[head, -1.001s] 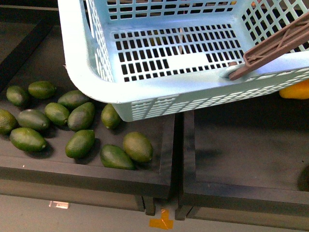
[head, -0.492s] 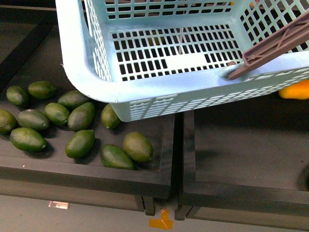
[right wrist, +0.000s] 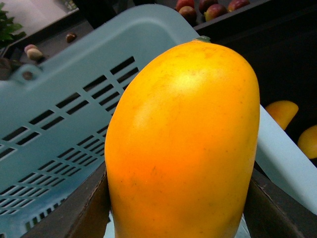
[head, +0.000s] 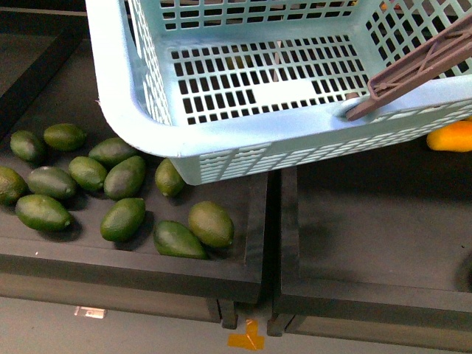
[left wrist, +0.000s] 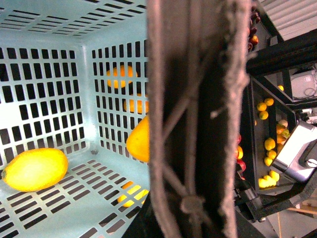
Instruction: Pick lemon and mango into basket
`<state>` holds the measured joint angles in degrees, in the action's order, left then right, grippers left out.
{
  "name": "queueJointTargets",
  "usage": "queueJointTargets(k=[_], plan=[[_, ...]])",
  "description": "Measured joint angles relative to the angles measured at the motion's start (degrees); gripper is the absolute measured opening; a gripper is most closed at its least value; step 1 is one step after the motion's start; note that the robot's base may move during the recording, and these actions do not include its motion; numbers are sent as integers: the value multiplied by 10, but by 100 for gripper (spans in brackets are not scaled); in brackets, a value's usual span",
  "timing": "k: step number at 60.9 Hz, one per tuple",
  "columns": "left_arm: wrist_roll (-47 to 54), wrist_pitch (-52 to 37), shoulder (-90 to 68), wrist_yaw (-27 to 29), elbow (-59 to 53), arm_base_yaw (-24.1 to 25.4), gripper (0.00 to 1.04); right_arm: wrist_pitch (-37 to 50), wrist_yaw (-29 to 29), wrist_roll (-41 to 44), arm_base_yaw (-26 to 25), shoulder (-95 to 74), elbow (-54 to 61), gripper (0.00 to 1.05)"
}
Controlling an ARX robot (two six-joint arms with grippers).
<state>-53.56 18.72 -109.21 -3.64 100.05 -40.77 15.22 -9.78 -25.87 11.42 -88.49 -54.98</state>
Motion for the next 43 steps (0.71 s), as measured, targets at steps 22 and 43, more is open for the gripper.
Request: queueJointTargets(k=[22,43], plan=[[-2,0,0,-6,0,-1,5,-25,-22,-7,-29,90,52,96],[-2,0,0,-8,0,-2,5,228,96,232,-108,275,323,45]])
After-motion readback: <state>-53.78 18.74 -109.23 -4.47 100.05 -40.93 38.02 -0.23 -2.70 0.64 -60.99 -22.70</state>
